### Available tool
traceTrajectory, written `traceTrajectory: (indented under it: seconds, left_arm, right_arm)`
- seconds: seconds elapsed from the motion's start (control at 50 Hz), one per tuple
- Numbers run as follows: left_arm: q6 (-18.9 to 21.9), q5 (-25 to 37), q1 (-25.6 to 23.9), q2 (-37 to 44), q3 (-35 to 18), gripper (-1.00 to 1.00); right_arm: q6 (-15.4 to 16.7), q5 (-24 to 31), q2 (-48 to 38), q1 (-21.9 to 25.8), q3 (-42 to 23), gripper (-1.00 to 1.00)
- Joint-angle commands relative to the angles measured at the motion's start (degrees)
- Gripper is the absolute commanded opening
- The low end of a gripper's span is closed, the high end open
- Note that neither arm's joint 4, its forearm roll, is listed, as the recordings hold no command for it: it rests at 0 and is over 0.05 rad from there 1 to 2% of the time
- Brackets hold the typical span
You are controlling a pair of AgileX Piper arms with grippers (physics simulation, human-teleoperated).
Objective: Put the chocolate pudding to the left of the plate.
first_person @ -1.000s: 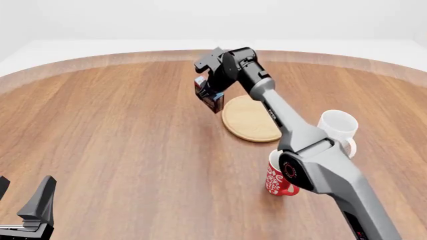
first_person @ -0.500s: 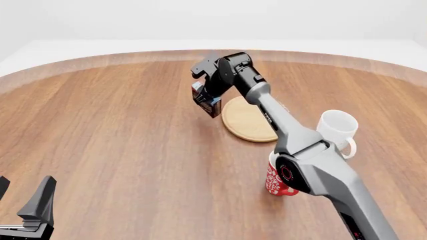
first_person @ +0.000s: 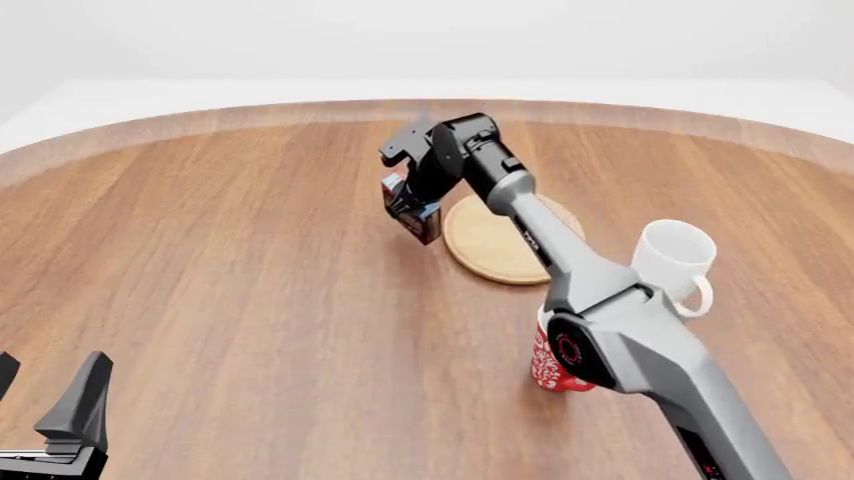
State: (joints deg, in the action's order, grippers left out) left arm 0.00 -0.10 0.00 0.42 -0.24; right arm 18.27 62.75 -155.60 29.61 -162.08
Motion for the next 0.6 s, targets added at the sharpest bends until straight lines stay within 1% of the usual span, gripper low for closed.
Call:
traceTrajectory:
  seconds: [0.02,0.38,0.6]
  left_arm:
    - [0.0,0.0,0.0,0.0,0.0,1.0]
    - [0.0,0.0,0.0,0.0,0.0,1.0]
    - [0.0,0.0,0.0,0.0,0.0,1.0]
  right_arm:
    - [-0.8,0.3,-0.1,0.5,-0.1,-1.0]
    - [-1.4,0.0,-0.8,1.8,-0.1,-1.0]
    - [-1.1,0.5,-1.5,1.7,-0.1,-1.0]
